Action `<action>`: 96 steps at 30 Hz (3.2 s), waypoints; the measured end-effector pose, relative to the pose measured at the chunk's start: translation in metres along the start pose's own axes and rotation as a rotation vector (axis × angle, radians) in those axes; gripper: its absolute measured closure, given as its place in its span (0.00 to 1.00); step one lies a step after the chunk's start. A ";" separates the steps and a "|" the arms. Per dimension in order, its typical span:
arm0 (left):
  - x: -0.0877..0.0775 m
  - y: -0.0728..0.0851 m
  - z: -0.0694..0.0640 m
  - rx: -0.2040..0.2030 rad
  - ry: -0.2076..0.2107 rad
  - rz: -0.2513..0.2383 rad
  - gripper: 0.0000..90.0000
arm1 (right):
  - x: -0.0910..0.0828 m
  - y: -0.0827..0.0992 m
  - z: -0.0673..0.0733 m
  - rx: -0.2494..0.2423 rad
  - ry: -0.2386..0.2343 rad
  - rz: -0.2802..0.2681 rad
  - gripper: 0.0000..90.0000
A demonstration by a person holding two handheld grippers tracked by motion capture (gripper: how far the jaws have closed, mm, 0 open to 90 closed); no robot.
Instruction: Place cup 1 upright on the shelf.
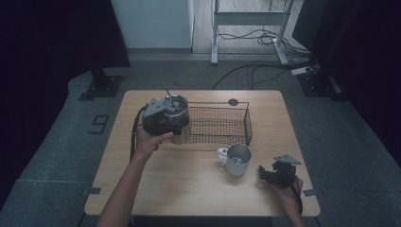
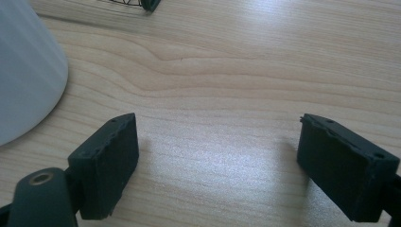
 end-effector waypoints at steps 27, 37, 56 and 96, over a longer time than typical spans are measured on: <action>0.021 -0.008 0.017 -0.032 -0.030 0.012 0.04 | 0.000 0.000 0.000 -0.002 0.000 -0.004 0.15; 0.032 -0.009 0.023 -0.042 -0.029 0.024 0.04 | 0.000 0.000 0.000 -0.003 0.000 -0.004 0.15; 0.052 -0.006 0.036 -0.062 -0.040 0.058 0.04 | 0.000 0.000 0.000 -0.002 -0.002 -0.003 0.15; 0.077 -0.003 0.057 -0.076 -0.083 0.075 0.04 | 0.000 0.000 0.000 -0.002 -0.002 -0.003 0.15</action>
Point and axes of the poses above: each handheld gripper's, and its own axes: x roughly forward along the jaws, y roughly out of its underside, z roughly to its left, the point moved 3 cm from there along x, roughly forward along the jaws, and after that the axes turned 12 degrees about y, right-handed, at the moved point
